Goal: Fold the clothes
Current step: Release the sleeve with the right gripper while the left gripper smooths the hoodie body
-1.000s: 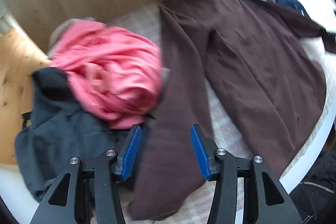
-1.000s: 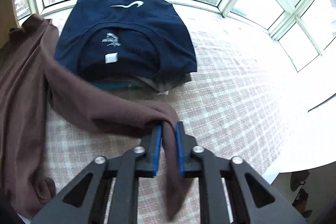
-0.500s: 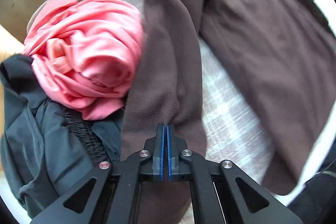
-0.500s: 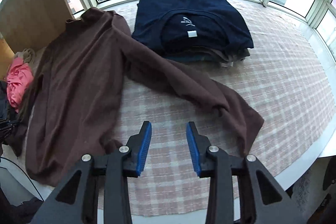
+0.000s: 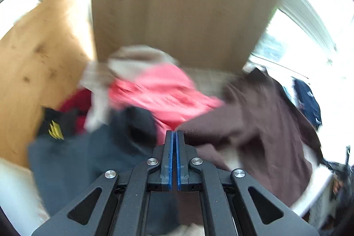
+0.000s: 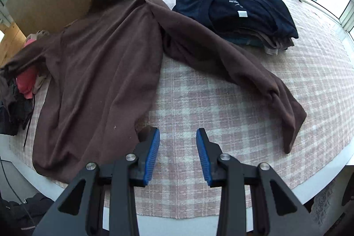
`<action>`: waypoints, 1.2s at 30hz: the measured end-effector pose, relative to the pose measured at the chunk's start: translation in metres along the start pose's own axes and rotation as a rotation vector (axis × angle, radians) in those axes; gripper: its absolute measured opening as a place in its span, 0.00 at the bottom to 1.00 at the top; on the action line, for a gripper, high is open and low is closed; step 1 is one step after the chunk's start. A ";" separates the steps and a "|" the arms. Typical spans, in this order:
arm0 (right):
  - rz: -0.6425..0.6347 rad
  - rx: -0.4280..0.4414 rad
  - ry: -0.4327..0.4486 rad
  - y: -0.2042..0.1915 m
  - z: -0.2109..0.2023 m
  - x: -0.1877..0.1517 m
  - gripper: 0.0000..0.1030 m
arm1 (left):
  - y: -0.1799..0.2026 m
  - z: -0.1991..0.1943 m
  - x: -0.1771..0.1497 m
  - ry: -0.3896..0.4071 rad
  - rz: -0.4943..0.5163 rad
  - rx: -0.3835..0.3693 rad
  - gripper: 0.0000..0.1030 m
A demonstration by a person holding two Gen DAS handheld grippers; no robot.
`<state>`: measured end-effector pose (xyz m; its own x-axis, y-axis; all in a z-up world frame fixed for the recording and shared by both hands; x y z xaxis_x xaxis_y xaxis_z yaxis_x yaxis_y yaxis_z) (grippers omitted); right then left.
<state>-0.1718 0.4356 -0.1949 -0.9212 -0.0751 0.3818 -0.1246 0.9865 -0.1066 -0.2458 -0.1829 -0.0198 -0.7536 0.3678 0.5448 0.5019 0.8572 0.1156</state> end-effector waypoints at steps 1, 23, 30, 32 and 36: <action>-0.002 0.010 -0.008 -0.002 0.003 -0.002 0.33 | -0.010 0.017 0.002 -0.049 -0.003 0.036 0.02; -0.294 0.138 -0.008 -0.017 0.033 -0.048 0.33 | 0.154 -0.012 -0.206 -0.327 0.250 -0.361 0.44; -0.432 0.177 -0.016 -0.036 0.045 -0.043 0.37 | 0.217 0.018 -0.256 -0.455 0.256 -0.382 0.44; -0.452 0.186 -0.014 -0.040 0.046 -0.042 0.38 | 0.230 0.020 -0.259 -0.465 0.276 -0.373 0.44; -0.481 0.192 -0.015 -0.041 0.054 -0.040 0.41 | 0.250 0.029 -0.263 -0.483 0.319 -0.331 0.38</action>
<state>-0.1496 0.3901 -0.2556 -0.7478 -0.5173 0.4161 -0.5996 0.7953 -0.0890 0.0651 -0.0552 -0.1580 -0.6135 0.7712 0.1700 0.7775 0.5521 0.3012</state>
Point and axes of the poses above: each gripper's, at about its wrist camera, not at the fingertips, and z roughly the way its jaws point, y to its right, x to its top, the point moved 1 cm from there along z, roughly the way its jaws point, and after that the axes turned 4 degrees about y, right-handed, at the moved point
